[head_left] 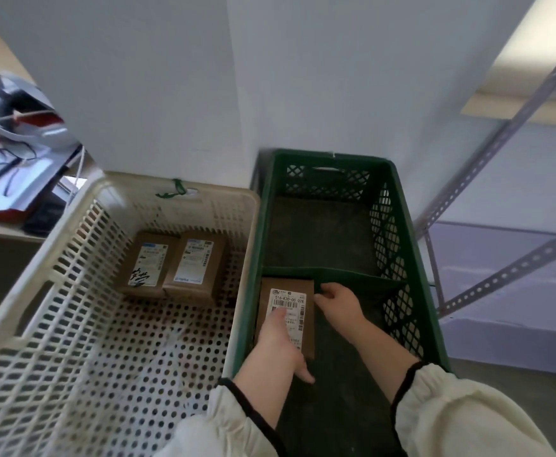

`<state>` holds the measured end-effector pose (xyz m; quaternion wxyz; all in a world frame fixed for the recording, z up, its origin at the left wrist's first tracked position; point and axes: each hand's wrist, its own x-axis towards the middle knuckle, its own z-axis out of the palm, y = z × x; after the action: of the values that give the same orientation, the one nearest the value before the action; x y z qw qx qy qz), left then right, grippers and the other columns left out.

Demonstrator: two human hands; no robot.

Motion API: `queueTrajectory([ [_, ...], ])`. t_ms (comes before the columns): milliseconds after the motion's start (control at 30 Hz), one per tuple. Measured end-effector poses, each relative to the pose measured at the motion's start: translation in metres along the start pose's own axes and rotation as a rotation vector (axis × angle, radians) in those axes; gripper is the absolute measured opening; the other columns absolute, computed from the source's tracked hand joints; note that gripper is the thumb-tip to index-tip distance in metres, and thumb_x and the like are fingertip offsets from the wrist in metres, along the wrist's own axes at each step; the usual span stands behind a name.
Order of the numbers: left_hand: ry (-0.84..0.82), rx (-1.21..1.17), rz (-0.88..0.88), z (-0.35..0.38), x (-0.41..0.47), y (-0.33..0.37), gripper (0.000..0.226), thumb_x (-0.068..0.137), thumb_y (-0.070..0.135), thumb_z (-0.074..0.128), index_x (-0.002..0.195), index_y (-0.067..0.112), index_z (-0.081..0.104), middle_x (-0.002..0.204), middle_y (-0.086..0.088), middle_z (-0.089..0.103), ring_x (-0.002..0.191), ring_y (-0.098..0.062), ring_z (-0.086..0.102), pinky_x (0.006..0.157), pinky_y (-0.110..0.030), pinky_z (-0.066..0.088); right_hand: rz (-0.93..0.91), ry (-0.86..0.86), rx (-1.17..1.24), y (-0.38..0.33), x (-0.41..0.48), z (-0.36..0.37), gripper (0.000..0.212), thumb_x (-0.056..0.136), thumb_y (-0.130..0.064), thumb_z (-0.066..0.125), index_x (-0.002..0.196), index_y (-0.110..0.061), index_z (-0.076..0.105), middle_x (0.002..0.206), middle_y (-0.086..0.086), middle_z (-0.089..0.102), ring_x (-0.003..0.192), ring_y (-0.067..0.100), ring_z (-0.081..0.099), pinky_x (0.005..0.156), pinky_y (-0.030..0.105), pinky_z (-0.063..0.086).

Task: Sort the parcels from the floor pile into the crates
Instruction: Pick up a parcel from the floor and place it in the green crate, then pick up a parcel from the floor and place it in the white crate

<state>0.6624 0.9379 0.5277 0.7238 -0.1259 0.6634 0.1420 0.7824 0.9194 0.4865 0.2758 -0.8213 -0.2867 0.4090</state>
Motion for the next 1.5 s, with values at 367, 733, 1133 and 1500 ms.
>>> queueTrajectory([
  [367,0.256,1.052,1.291,-0.11,-0.107,0.118,0.043,0.092,0.036,0.053,0.13,0.016,0.051,0.124,-0.004,0.059,0.113,-0.023,0.055,0.094,-0.035,0.046,-0.355,-0.137,-0.395,-0.126,-0.071,-0.006,0.041,0.093,-0.026,0.053,0.132,-0.014,0.051,0.125,0.003,0.059,0.093,0.01,0.056,0.071,0.019,0.044],
  [733,0.764,1.12,1.384,-0.444,-0.162,0.116,0.046,0.091,0.042,0.047,0.133,0.024,0.046,0.129,-0.001,0.053,0.116,-0.024,0.052,0.092,-0.038,0.046,-0.802,-0.309,-0.656,-0.223,-0.278,0.214,0.039,0.09,-0.029,0.055,0.126,-0.013,0.056,0.123,0.005,0.061,0.112,0.02,0.057,0.092,0.028,0.043],
  [1133,1.265,0.481,0.956,-0.869,-0.2,-0.089,0.046,0.09,0.042,0.05,0.132,0.023,0.048,0.133,-0.005,0.051,0.12,-0.027,0.051,0.094,-0.034,0.043,-1.361,-0.9,-0.869,-0.171,-0.622,0.516,0.01,0.084,-0.023,0.056,0.077,-0.018,0.061,0.078,0.0,0.057,0.072,0.017,0.053,0.055,0.023,0.036],
  [1500,1.488,-0.199,0.44,-1.01,-0.188,-0.356,0.049,0.09,0.042,0.052,0.134,0.019,0.048,0.132,-0.008,0.055,0.12,-0.026,0.052,0.099,-0.035,0.042,-1.775,-1.578,-1.205,-0.018,-0.914,0.651,0.039,0.089,-0.029,0.056,0.125,-0.015,0.057,0.124,0.004,0.061,0.113,0.023,0.057,0.085,0.021,0.04],
])
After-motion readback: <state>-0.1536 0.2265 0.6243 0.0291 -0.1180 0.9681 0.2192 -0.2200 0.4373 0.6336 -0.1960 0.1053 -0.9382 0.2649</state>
